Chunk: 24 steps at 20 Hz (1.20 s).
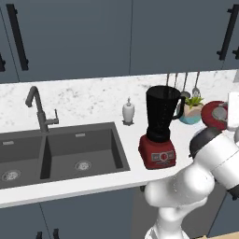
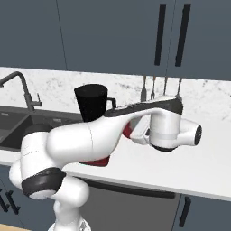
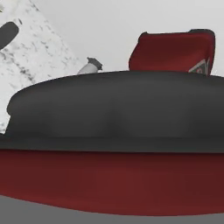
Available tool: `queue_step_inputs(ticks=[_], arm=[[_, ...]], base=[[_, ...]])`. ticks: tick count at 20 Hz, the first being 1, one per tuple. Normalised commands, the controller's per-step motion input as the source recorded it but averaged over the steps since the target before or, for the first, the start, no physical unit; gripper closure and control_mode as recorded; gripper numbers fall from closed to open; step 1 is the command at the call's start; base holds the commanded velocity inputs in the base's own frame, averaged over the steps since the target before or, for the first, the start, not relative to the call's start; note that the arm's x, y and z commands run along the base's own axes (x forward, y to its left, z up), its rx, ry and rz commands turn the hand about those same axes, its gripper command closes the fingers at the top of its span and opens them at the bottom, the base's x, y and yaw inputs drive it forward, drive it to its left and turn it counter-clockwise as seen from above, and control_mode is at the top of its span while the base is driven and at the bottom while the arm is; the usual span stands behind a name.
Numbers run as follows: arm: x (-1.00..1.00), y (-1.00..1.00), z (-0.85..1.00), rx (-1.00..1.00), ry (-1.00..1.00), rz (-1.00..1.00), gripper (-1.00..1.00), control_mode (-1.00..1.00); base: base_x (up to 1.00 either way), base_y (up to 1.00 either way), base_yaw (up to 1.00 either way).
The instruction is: Close the lid blender by securely placing the lid on top.
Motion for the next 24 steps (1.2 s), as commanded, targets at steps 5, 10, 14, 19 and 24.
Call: queue_step_inputs(ticks=[5,10,14,19,24], arm=[[-0.15,0.58,0.77,0.01,-0.03,0.02,1.0,-1.0],[-0.02,0.61,0.78,0.01,-0.03,0.07,1.0,-1.0],[-0.12,0.49,0.82,0.01,-0.09,0.1,1.0,-1.0],[-0.12,0.5,0.68,0.02,-0.05,0.1,1.0,-1.0],[0.0,0.49,0.42,0.09,0.0,0.09,1.0,-1.0]], base=[[0.0,0.0,0.0],[0.0,0.0,0.0],[0.0,0.0,0.0],[0.0,0.0,0.0],[0.0,0.0,0.0]])
